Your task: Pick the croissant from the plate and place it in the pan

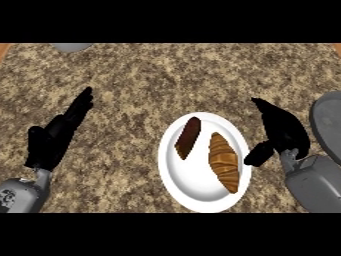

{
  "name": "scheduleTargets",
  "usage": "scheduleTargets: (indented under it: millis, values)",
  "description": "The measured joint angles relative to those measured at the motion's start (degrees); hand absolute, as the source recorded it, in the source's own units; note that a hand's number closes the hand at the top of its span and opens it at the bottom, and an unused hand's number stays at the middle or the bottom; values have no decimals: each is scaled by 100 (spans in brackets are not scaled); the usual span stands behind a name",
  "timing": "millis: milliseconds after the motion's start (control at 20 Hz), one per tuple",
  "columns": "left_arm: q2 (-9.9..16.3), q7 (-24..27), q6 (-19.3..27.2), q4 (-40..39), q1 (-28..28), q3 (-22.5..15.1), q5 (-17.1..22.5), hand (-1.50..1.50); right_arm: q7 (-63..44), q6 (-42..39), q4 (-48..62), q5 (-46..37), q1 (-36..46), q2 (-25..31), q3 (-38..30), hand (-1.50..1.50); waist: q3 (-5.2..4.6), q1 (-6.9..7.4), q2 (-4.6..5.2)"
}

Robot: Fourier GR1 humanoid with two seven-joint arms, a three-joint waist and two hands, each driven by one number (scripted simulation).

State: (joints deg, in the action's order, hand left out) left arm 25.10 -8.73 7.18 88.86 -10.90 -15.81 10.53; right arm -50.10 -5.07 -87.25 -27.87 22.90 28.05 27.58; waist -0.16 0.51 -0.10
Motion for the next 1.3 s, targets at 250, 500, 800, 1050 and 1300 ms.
scheduleTargets:
  millis: [250,500,800,1050,1300]
  values:
    - [-2,-32,-107,53,-48,3,24,0,-771,-1281,419,555,668,-297,209,-150,-5,103,16]
    - [-66,-67,-98,44,-64,-50,-46,0,-1101,-1877,1088,1255,1211,-759,240,-150,-6,141,24]
    - [-116,-23,-80,10,-3,-7,-92,0,-1422,-2125,1736,1681,1656,-1250,412,-150,-2,77,7]
    - [-126,-84,-54,42,-9,49,-137,0,-1618,-2213,2042,1706,1873,-1434,621,-150,2,11,-13]
    - [-177,-93,-71,11,-10,100,-142,0,-1702,-2300,2258,1662,1926,-1499,824,-150,4,-34,-17]
